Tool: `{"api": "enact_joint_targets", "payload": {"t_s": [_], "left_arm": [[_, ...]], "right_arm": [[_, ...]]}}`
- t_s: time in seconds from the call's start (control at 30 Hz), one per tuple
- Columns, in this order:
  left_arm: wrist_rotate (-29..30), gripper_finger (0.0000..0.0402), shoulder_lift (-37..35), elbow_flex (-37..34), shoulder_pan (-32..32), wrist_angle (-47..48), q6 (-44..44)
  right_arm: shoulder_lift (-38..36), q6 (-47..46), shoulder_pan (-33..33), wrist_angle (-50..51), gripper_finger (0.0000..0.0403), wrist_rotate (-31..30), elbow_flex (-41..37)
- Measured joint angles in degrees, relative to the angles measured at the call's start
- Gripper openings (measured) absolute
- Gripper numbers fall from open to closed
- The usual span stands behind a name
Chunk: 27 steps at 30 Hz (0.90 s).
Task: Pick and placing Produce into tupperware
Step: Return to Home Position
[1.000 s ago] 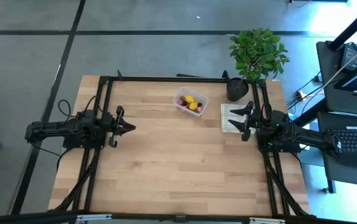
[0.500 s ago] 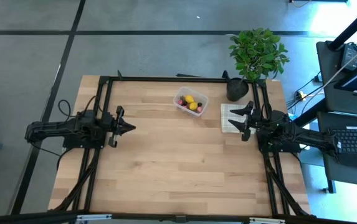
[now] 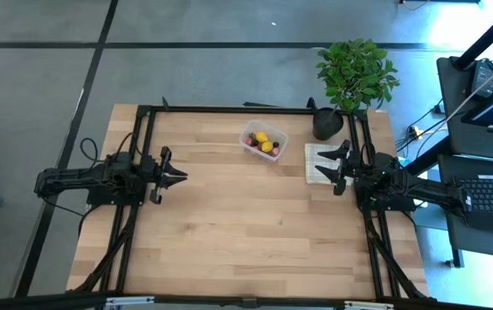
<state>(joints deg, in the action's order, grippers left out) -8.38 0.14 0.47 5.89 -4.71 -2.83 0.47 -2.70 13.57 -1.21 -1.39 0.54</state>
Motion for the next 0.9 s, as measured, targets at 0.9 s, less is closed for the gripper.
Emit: {"api": "enact_joint_targets", "payload": {"t_s": [0.9], "left_arm": [[0.0,0.0094,0.0,0.0,0.0,0.0,0.0]], "right_arm": [[0.0,0.0,0.0,0.0,0.0240,0.0,0.0]]}}
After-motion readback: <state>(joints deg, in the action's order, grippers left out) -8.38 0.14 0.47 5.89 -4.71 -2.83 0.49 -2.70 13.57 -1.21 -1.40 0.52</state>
